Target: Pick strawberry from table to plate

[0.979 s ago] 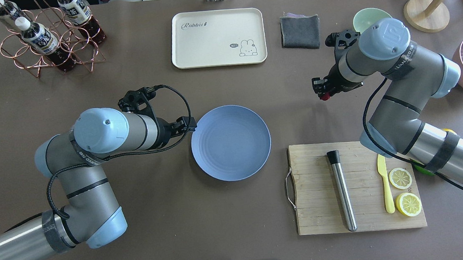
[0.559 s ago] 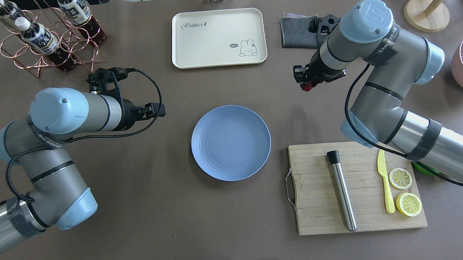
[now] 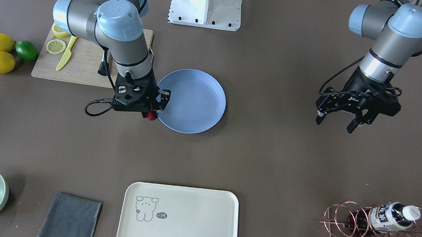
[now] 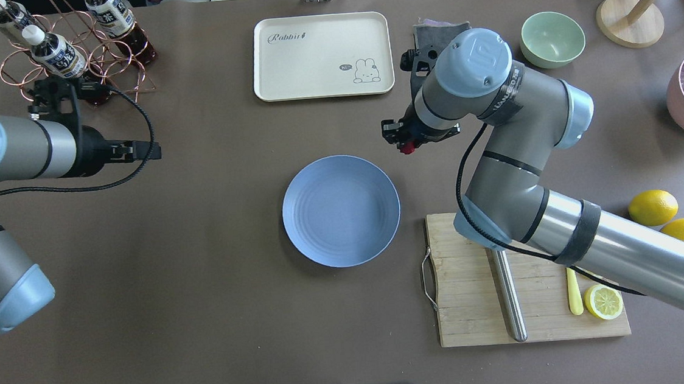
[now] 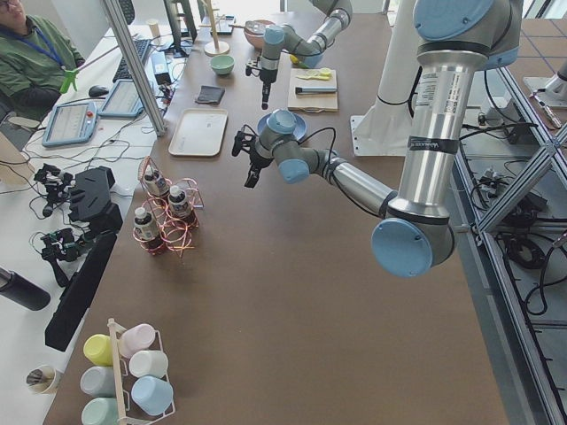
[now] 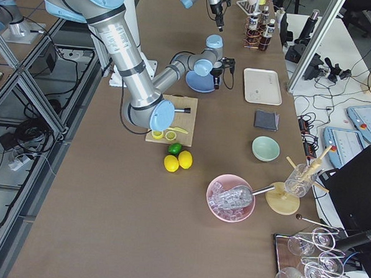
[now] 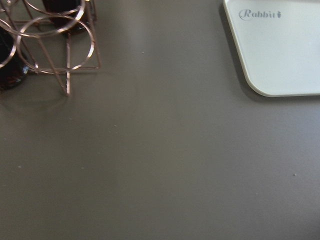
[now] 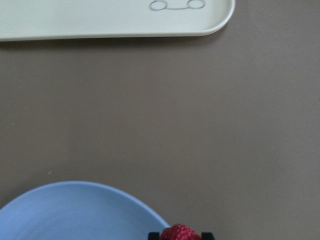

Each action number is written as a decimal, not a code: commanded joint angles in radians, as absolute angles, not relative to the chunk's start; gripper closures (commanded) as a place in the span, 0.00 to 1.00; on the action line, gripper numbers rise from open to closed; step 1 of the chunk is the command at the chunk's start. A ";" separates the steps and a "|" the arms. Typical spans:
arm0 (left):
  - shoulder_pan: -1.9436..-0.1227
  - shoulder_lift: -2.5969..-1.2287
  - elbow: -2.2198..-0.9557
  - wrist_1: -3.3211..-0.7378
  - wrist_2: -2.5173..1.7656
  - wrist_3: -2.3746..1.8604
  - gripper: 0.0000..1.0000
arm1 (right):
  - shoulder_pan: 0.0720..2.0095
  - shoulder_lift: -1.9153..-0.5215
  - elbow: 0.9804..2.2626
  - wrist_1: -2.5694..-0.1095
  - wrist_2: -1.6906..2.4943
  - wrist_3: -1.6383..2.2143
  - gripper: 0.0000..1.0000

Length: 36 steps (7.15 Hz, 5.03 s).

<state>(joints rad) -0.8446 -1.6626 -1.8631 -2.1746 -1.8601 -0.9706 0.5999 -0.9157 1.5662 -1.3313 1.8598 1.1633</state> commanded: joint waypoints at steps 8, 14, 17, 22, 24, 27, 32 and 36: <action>-1.071 -1.516 -1.772 -2.215 -2.128 -0.807 0.02 | 0.437 -0.858 1.520 -1.318 1.770 1.224 0.93; -1.202 -1.502 -1.766 -2.156 -2.256 -0.618 0.02 | 0.683 -0.973 1.613 -1.331 1.979 1.064 0.00; -1.412 -1.512 -1.775 -1.840 -2.264 -0.132 0.02 | 0.961 -1.245 1.671 -1.332 2.144 0.637 0.00; -1.528 -1.502 -1.738 -1.715 -2.266 0.072 0.02 | 1.513 -1.393 1.366 -1.335 2.361 0.068 0.00; -1.526 -1.512 -1.720 -1.723 -2.266 0.072 0.02 | 1.592 -1.443 1.351 -1.335 2.371 0.028 0.00; -1.526 -1.509 -1.718 -1.724 -2.267 0.074 0.02 | 1.632 -1.488 1.545 -1.525 2.404 0.021 0.00; -1.526 -1.499 -1.715 -1.726 -2.264 0.074 0.02 | 1.621 -1.563 1.744 -1.703 2.355 0.018 0.00; -1.526 -1.497 -1.715 -1.724 -2.263 0.074 0.02 | 1.620 -1.563 1.741 -1.701 2.355 0.017 0.00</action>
